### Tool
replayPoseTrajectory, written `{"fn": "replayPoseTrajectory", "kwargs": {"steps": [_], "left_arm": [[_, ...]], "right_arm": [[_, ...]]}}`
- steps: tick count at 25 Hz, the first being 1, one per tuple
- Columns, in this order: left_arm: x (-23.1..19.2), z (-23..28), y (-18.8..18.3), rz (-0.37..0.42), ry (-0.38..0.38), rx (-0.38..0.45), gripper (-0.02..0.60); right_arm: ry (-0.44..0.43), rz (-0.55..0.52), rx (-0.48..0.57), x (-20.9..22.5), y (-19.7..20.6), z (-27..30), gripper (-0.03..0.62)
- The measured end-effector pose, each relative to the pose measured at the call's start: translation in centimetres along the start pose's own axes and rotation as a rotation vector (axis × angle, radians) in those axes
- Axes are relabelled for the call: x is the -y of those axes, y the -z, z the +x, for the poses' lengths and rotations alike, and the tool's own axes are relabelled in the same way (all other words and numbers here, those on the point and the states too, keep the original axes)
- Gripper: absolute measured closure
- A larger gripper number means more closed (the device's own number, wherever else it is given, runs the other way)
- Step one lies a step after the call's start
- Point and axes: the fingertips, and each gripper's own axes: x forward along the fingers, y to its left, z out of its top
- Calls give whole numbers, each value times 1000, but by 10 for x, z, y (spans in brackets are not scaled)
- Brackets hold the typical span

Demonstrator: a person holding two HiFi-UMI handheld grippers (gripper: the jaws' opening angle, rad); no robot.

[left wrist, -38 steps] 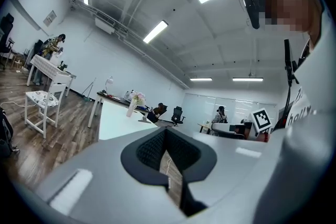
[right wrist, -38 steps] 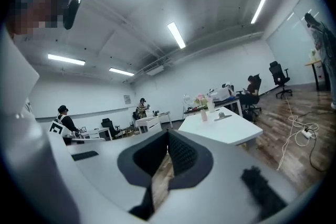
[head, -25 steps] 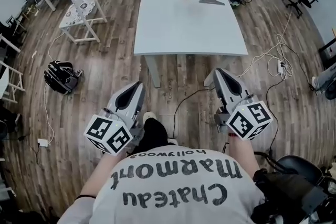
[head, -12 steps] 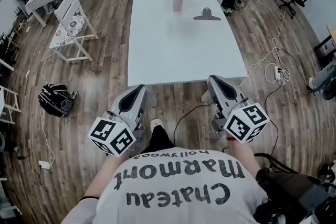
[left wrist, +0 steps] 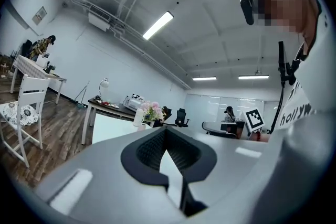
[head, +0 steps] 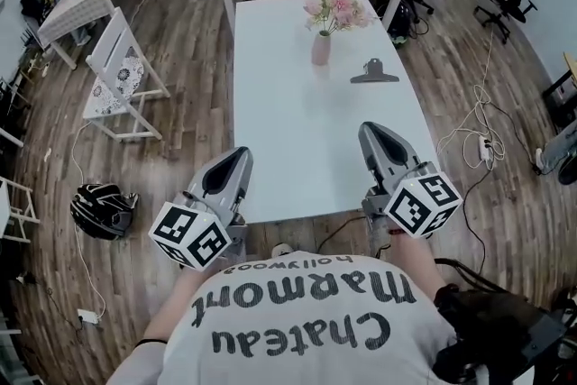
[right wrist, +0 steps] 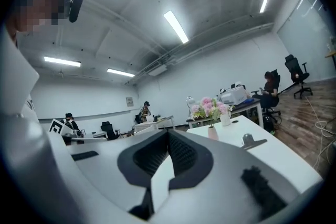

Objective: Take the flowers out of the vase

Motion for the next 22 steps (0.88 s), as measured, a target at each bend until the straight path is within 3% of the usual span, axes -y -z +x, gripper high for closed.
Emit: {"fn": "replayPoseTrajectory", "kwargs": {"steps": [7,14,22], "left_arm": [[-62,41,-3,-18,-10,0,577],[-89,55,28,-75,-114,-42,577],[-114,46,46,-138,-375,-86,577]], "right_arm": [[32,-82,-18,42,-8,66,580],[33,-28,-57,110,0,110,580],[-63,23,-100,178,18,197,580]]}}
